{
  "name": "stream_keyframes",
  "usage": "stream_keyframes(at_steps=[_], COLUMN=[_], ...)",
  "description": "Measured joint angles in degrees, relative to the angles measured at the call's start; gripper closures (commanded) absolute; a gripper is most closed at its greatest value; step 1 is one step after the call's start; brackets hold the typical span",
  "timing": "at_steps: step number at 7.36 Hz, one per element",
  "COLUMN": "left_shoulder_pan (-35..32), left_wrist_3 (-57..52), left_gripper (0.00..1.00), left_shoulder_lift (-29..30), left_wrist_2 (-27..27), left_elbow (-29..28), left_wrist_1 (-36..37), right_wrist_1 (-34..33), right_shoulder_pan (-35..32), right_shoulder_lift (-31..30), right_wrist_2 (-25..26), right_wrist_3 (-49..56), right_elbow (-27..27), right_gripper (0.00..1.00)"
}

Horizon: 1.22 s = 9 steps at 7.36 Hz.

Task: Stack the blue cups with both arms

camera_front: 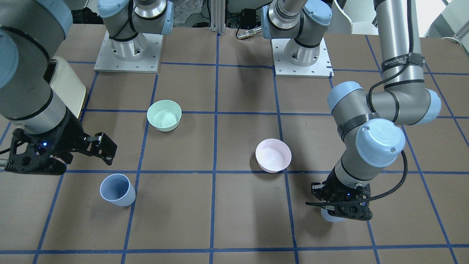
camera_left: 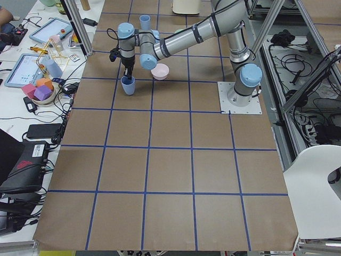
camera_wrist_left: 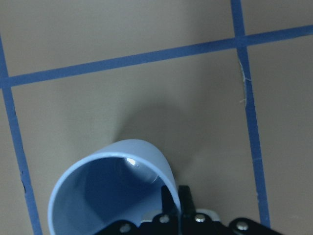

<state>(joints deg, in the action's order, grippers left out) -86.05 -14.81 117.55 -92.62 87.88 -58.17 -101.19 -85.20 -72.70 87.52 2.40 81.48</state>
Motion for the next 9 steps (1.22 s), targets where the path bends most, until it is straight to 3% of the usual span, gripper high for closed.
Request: stream_keyframes(at_steps=[3,5,7,9], left_shoulder_pan=[-9.97,-17.88,-23.38,-25.57], left_wrist_3=[8.02,20.3,29.52,31.7], left_gripper=[1.0,1.0,1.0,1.0], left_shoulder_lift=[0.33,1.06,1.82,2.62], left_wrist_2=[0.4,1.98,4.57,6.03], left_elbow=[-4.15,-4.5,-4.2,-2.84], left_wrist_1=[-4.55,-5.88,-5.78,-5.15], right_wrist_1=[-5.65,-7.52,-10.12,-15.67], right_shoulder_pan=[2.88,3.46,3.58,3.63], right_shoulder_lift=[6.63,9.42,10.37,10.31], right_wrist_2=[0.19,-0.03,-0.12,0.11], right_wrist_3=[4.45,4.87,4.62,4.94], right_elbow=[0.17,0.64,3.87,8.55], right_gripper=[0.0,0.0,0.0,0.0])
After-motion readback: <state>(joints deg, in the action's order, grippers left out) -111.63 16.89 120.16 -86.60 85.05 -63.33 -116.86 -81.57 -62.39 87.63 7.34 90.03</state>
